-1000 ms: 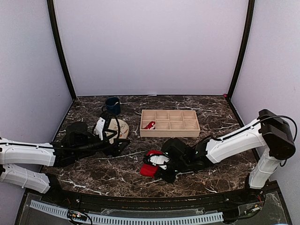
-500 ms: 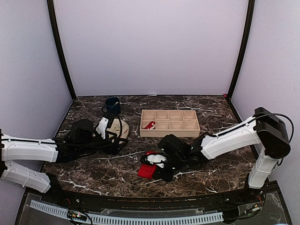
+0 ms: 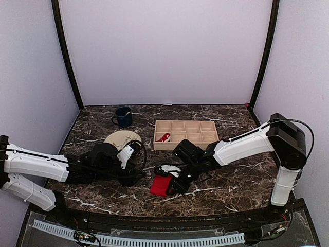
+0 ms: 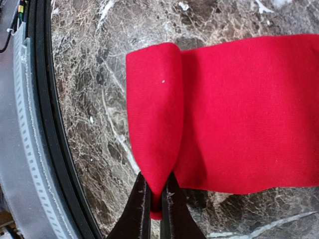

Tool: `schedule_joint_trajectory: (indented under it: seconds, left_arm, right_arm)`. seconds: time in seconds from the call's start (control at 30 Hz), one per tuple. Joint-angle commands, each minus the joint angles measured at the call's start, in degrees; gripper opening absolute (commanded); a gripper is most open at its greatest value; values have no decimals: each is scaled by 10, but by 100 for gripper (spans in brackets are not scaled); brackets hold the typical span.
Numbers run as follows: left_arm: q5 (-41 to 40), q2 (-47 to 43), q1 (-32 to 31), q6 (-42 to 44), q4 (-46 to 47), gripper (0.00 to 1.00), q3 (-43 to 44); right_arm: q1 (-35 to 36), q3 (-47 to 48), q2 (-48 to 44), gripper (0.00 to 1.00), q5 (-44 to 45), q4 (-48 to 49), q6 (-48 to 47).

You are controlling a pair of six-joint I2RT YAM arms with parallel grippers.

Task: Roll the socks
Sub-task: Roll the sock at the center of the board.

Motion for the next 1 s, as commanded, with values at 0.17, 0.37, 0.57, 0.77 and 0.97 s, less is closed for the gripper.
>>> schedule_joint_trajectory:
  seconds: [0.17, 0.37, 0.57, 0.77, 0.97]
  left_arm:
    - [-15, -8, -32, 52, -64, 64, 27]
    - [9, 25, -53, 111, -105, 80, 63]
    - [-17, 66, -87, 158, -133, 82, 92]
    - [-34, 93, -105, 207, -170, 88, 119]
    - [-48, 114, -126, 264, -175, 89, 132]
  right_arm:
    - [-33, -6, 6, 2, -118, 31, 66]
    - [-44, 4, 20, 2, -159, 33, 91]
    - [-53, 2, 32, 2, -186, 37, 109]
    - [-58, 3, 43, 2, -206, 50, 126]
    - [-61, 4, 51, 3, -216, 51, 133]
